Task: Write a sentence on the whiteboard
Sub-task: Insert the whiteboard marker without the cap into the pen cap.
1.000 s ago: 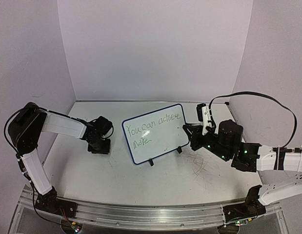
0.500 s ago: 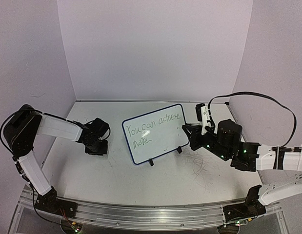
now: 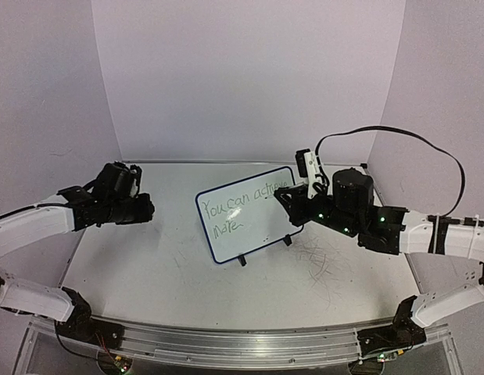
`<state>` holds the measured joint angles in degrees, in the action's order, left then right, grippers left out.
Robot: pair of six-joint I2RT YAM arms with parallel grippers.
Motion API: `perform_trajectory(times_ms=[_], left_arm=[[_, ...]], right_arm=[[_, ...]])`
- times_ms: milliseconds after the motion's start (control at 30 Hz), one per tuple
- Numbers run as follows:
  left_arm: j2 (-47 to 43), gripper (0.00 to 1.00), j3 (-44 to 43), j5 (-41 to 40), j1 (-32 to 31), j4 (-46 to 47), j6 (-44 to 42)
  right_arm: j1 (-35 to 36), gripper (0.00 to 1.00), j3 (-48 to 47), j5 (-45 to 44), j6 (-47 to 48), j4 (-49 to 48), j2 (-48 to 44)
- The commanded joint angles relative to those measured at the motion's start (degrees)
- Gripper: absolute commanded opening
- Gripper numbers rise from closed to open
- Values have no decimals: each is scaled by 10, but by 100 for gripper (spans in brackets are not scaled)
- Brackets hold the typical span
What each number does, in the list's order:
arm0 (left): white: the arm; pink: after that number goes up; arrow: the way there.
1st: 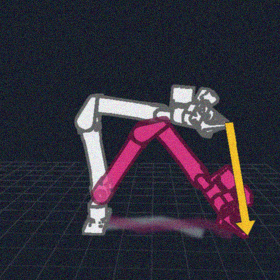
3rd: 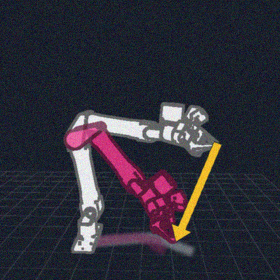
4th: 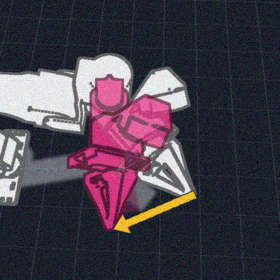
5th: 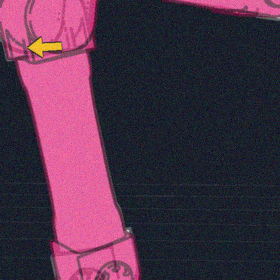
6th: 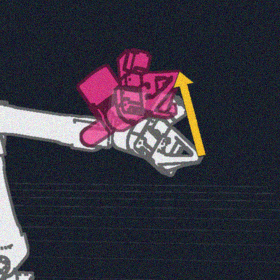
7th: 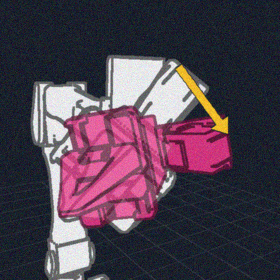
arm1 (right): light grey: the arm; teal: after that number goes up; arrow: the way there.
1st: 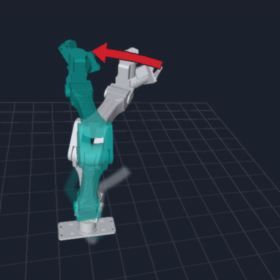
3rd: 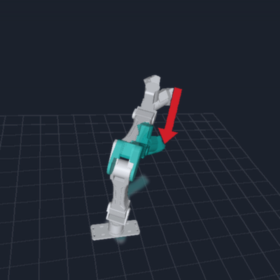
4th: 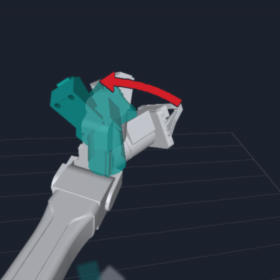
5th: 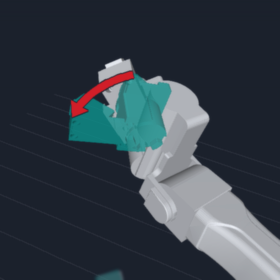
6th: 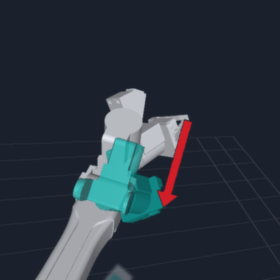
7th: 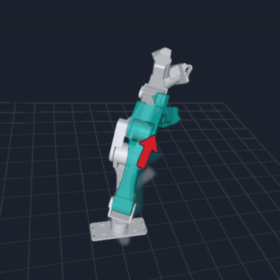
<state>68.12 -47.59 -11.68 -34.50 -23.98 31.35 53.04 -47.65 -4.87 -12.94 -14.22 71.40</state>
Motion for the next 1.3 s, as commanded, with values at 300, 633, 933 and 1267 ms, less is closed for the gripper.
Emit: perform_trajectory(times_ms=[300, 633, 933, 1267], left_arm=[[-47, 0, -57, 65, -282, 174, -277], [-1, 0, -4, 88, -291, 270, -449], [-11, 0, -2, 83, -291, 266, -463], [-14, 0, -9, 78, -291, 259, -458]], right_arm=[[-49, 0, -206, 277, -24, 165, 97], [-9, 0, -211, 293, 43, 172, 82], [4, 0, -205, 323, 37, 135, 86], [11, 0, -215, 325, 35, 126, 106]])
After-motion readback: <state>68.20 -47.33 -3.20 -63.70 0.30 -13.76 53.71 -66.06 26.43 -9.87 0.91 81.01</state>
